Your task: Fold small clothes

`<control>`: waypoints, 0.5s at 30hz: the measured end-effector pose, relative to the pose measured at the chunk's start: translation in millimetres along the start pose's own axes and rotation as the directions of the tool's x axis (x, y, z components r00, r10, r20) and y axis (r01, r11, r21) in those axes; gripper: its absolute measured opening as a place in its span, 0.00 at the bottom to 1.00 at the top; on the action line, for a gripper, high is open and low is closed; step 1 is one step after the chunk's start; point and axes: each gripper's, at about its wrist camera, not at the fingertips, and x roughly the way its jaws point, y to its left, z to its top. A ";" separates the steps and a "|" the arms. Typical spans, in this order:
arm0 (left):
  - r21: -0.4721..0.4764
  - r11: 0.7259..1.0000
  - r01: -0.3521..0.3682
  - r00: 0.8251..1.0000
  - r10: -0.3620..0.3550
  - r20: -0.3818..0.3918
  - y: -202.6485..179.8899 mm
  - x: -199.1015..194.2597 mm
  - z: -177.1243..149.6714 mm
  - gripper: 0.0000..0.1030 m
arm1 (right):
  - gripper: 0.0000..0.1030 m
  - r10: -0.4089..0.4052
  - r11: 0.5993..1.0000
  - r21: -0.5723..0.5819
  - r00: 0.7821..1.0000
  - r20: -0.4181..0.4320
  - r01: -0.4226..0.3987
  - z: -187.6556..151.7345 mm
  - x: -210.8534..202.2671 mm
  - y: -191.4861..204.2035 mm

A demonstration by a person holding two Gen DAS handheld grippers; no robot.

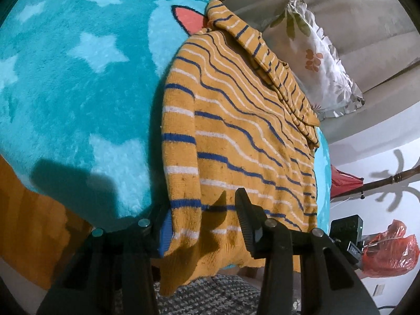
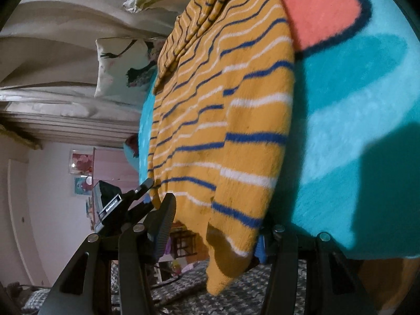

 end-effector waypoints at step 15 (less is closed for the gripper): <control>-0.016 0.999 -0.043 0.999 0.043 0.023 -5.3 -54.6 -15.7 0.07 | 0.08 -0.152 0.971 -0.203 0.984 -0.097 0.130 -23.1 -14.5 47.6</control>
